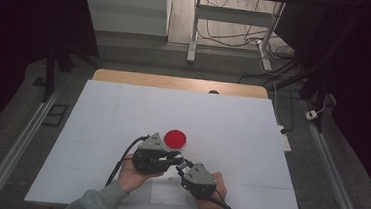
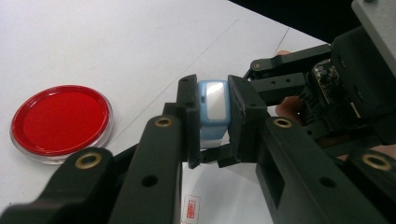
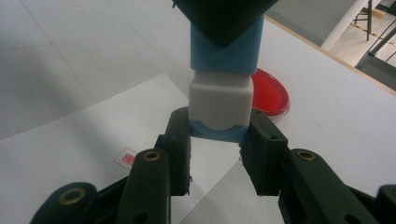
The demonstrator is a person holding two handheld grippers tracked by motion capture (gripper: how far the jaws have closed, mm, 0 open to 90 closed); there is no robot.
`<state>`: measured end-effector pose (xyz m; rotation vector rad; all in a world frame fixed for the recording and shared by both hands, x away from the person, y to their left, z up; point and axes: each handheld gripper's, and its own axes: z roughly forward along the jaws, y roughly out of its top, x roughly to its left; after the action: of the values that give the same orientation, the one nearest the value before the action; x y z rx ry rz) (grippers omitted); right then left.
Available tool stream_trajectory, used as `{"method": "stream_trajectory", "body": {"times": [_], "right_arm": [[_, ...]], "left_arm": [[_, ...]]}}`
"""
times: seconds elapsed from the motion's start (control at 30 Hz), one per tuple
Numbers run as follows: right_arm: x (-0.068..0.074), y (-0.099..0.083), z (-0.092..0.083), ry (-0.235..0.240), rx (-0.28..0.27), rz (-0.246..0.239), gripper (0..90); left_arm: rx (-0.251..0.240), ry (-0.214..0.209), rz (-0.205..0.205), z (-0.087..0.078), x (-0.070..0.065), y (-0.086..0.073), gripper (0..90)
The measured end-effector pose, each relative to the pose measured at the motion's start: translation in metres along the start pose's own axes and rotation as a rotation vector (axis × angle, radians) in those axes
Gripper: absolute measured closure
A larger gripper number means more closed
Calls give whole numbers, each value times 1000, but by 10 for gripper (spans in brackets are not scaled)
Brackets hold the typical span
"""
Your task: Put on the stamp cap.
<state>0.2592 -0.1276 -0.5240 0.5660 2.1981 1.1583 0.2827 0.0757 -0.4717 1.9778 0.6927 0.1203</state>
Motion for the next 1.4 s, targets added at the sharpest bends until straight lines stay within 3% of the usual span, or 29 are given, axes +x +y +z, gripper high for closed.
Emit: {"method": "stream_trajectory", "body": {"times": [0.7, 0.9, 1.2, 1.4], "right_arm": [[-17, -5, -6, 76, 9, 67, 501], [-34, -12, -13, 112, 46, 112, 467], [-64, -26, -37, 87, 55, 165, 461], [-79, -36, -52, 62, 67, 190, 461]], "left_arm": [[-30, 10, -27, -15, 11, 3, 760], [-31, 25, -38, -23, 19, 2, 760], [-23, 33, -50, -37, 30, 1, 760], [-24, 63, -61, -45, 38, -1, 759]]}}
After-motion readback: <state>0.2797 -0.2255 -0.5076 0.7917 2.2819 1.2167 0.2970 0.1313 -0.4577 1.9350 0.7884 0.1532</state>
